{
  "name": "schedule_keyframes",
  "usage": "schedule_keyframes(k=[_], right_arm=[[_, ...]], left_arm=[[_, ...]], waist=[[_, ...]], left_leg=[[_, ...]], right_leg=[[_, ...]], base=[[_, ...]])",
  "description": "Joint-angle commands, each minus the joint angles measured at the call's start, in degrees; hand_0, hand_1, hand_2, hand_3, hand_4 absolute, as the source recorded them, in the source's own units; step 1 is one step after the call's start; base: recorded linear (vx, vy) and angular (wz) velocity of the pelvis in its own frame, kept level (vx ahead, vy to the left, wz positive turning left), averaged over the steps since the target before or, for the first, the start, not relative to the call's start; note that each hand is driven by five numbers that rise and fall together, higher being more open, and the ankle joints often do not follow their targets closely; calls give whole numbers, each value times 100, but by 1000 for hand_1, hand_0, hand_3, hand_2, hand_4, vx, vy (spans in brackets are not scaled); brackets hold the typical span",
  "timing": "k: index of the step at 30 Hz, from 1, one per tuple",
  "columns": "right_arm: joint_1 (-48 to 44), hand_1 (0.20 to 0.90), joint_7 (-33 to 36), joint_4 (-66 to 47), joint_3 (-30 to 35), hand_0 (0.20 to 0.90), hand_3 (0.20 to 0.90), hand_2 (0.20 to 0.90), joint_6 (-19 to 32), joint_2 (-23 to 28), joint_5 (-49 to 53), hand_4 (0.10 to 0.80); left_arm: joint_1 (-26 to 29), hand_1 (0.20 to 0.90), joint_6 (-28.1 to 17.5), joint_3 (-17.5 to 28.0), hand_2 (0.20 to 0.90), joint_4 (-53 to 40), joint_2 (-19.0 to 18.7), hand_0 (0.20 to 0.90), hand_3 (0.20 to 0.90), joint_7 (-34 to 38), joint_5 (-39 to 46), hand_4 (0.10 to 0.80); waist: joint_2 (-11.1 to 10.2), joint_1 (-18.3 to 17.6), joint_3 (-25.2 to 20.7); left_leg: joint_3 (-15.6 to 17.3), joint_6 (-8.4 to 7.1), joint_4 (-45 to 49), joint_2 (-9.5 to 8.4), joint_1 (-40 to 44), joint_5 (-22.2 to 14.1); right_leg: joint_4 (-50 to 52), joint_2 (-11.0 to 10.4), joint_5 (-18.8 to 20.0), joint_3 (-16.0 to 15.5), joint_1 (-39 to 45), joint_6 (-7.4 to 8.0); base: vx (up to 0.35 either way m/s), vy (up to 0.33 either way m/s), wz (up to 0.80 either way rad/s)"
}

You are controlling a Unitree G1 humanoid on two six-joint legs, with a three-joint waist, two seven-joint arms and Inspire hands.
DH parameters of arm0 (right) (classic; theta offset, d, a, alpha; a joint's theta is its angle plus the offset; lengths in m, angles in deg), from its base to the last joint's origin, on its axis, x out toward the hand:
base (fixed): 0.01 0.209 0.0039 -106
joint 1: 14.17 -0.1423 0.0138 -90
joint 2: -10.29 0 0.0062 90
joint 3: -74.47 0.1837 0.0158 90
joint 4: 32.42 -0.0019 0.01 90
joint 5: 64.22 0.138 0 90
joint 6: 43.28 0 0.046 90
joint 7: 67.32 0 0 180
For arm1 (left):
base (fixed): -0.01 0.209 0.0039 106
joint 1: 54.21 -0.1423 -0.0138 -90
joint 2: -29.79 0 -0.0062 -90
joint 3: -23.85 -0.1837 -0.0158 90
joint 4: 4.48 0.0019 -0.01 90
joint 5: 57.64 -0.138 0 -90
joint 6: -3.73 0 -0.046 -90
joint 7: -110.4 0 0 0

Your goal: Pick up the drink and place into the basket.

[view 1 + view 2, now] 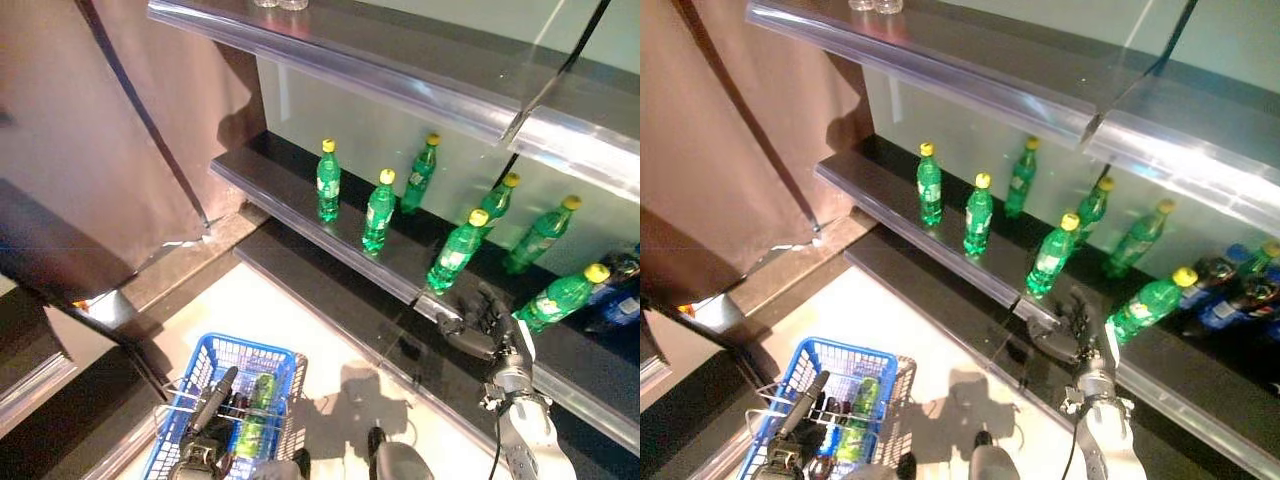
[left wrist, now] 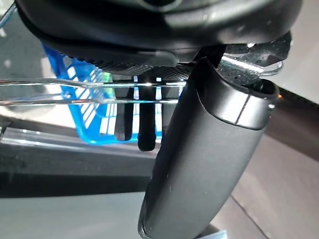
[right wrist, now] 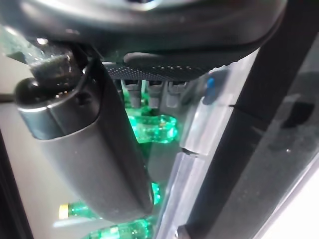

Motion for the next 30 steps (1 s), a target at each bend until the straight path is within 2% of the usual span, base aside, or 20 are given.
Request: schedule_keyframes(k=[1,4,7,10,12,14,18,20,23,24,25,26,27,28,30], right_arm=[[-459,900,158,-286,287,900,900,900,748,209,-180,800],[-430,900,102,-213,423,900,900,900,696,347,-134,800],[-336,900,-32,-168,514,900,900,900,688,344,-86,800],[-234,900,-10,-149,532,900,900,900,732,336,-189,800],[-196,900,28,-178,521,900,900,900,714,320,-270,800],[-159,900,50,-294,477,900,900,900,614,327,-322,800],[64,900,-111,-560,533,900,900,900,581,329,-489,800],[160,900,-181,-696,536,900,900,900,567,347,-508,800],[196,900,-256,-818,503,900,900,900,567,378,-536,800],[213,900,-278,-877,496,900,900,900,564,394,-559,800],[241,900,-308,-935,477,900,900,900,550,410,-555,800],[259,900,-342,-951,469,900,900,900,562,417,-543,800],[271,900,-402,-976,458,900,900,900,562,411,-547,800],[254,900,-503,-984,439,900,900,900,555,420,-551,800],[166,900,-602,-934,376,900,900,900,543,438,-545,800]], left_arm=[[772,300,-709,347,300,-1309,-775,300,200,-1004,-214,100],[826,300,-705,373,300,-1131,-840,300,200,-999,-137,100],[750,300,-651,536,300,-1001,-850,300,200,-1102,-203,100],[711,300,-599,618,300,-935,-764,300,200,-1154,-348,100],[684,300,-566,642,300,-969,-735,300,200,-1074,-395,100],[638,300,-547,670,300,-1016,-708,300,200,-919,-377,100],[406,300,-571,734,300,-1217,-602,300,200,-843,-446,100],[330,300,-632,749,300,-1297,-518,300,200,-799,-423,100],[250,300,-726,758,300,-1341,-424,300,200,-807,-395,100],[216,300,-745,772,300,-1368,-395,300,200,-807,-387,100],[176,300,-764,774,300,-1371,-376,300,200,-820,-345,100],[150,300,-776,782,300,-1361,-364,300,200,-843,-315,100],[109,300,-788,800,300,-1339,-352,300,200,-886,-271,100],[32,300,-831,829,300,-1291,-365,300,200,-979,-199,100],[-45,300,-891,846,300,-1243,-395,300,200,-1090,-95,100]], waist=[[-44,105,-362],[-173,34,-401],[-247,7,-440],[-190,25,-544],[-144,19,-621],[-85,-8,-764],[2,-60,-1007],[33,-93,-1094],[-20,-90,-1058],[-37,-83,-1017],[-37,-67,-950],[-48,-61,-901],[-40,-42,-841],[-18,5,-763],[40,85,-720]], left_leg=[[135,-8,170,-436,198,-477],[-24,-121,181,-608,326,-509],[-44,-63,235,-672,489,-663],[-118,-33,224,-610,564,-706],[-147,-49,241,-550,607,-751],[-189,-118,290,-430,684,-774],[-102,-325,568,-218,672,-431],[40,-565,1149,-56,430,77],[303,-732,2305,17,-87,460],[374,-741,2656,94,-349,569],[416,-682,2751,200,-632,591],[428,-608,2670,202,-760,541],[422,-536,2493,213,-829,496],[391,-460,1925,222,-803,487],[255,-428,1113,164,-842,540]], right_leg=[[-525,283,1043,-267,-465,175],[-1707,530,1118,-574,-330,215],[-1990,556,1424,-792,-402,277],[-1959,569,1119,-864,-265,124],[-1876,595,949,-867,-183,44],[-1808,614,738,-826,-31,-118],[-1929,691,419,-806,252,-397],[-2032,707,225,-809,455,-581],[-2026,612,79,-893,609,-752],[-1990,592,29,-890,654,-817],[-1945,608,-6,-828,697,-857],[-1940,614,-7,-753,725,-863],[-1939,648,-20,-644,771,-847],[-1985,723,-48,-465,866,-798],[-2080,854,-68,-266,956,-742]], base=[[222,-19,-2],[290,-66,0],[287,-138,1],[262,-191,5],[250,-193,15],[293,-226,0],[221,-174,-8],[143,-154,-2],[105,-134,-6],[105,-104,-22],[110,-82,-24],[122,-36,-35],[135,29,-43],[140,60,-63],[99,70,-56]])
